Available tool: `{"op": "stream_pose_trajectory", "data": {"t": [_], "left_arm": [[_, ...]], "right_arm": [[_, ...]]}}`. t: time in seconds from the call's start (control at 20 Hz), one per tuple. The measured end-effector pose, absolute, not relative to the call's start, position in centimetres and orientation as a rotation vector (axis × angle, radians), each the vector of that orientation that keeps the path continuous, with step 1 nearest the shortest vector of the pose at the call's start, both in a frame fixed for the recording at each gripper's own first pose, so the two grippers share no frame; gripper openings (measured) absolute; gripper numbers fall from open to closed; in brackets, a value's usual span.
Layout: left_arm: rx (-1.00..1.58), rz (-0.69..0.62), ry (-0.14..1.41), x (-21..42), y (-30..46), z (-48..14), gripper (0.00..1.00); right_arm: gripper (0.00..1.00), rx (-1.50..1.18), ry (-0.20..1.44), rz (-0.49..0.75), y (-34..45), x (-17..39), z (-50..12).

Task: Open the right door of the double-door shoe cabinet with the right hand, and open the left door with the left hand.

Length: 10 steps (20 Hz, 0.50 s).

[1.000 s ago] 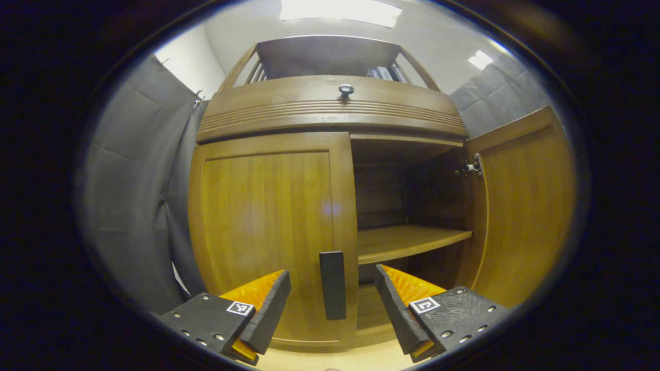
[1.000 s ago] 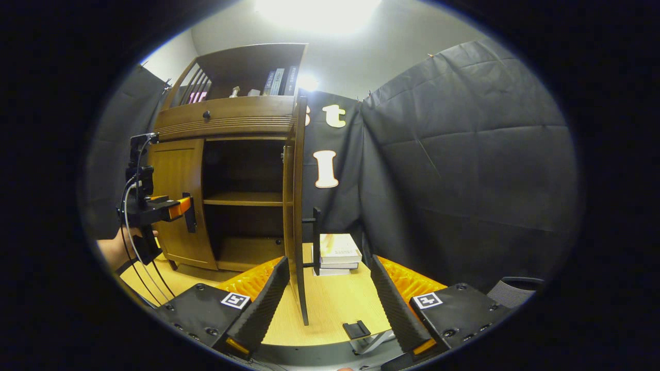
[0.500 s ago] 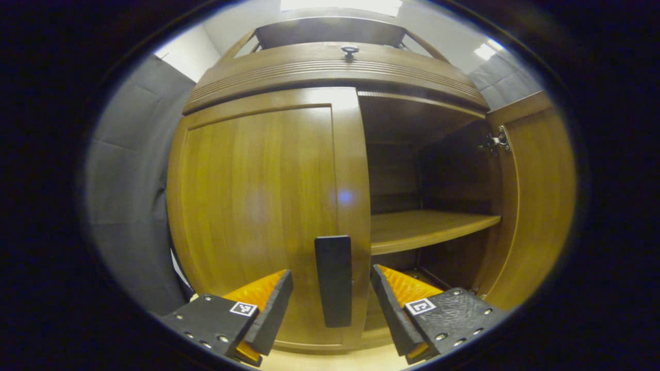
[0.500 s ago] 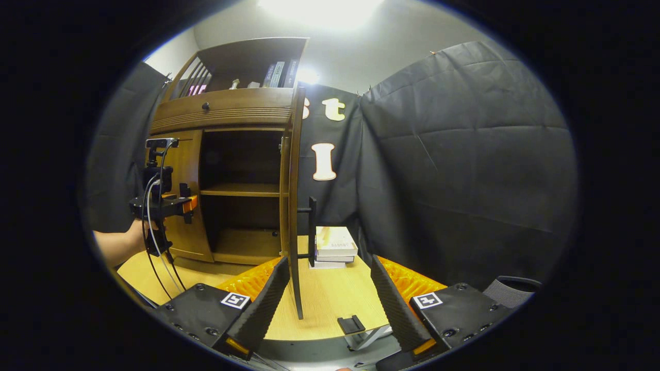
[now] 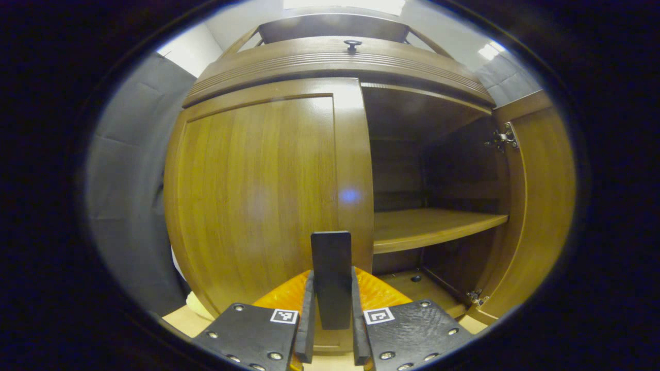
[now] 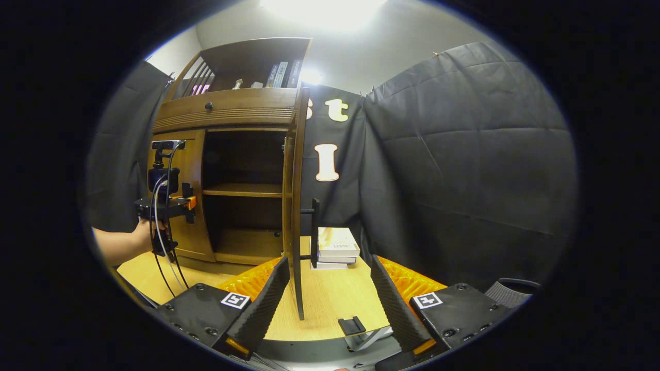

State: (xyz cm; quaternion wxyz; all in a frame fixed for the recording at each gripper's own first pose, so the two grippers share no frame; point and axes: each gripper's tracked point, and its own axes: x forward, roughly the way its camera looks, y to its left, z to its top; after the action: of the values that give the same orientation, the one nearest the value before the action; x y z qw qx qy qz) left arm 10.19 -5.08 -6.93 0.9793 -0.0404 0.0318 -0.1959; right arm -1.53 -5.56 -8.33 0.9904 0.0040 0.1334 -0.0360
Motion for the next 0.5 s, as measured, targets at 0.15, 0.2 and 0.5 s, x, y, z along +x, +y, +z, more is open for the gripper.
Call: {"op": "stream_pose_trajectory", "data": {"t": [0.15, 0.2, 0.5], "left_arm": [[-0.080, -0.400, 0.092, 9.5, -4.7, -7.3, 0.25], [-0.092, -0.406, 0.100, 9.3, -4.6, -7.3, 0.19], [-0.083, -0.425, 0.095, 6.4, -2.7, -6.9, 0.21]], "right_arm": [[0.99, 0.017, 0.256, -0.062, -5.3, -1.4, -8.1], [0.99, 0.021, 0.254, -0.057, -5.2, -1.4, -8.1], [0.99, 0.039, 0.239, -0.017, -4.0, -0.8, -7.8]]}}
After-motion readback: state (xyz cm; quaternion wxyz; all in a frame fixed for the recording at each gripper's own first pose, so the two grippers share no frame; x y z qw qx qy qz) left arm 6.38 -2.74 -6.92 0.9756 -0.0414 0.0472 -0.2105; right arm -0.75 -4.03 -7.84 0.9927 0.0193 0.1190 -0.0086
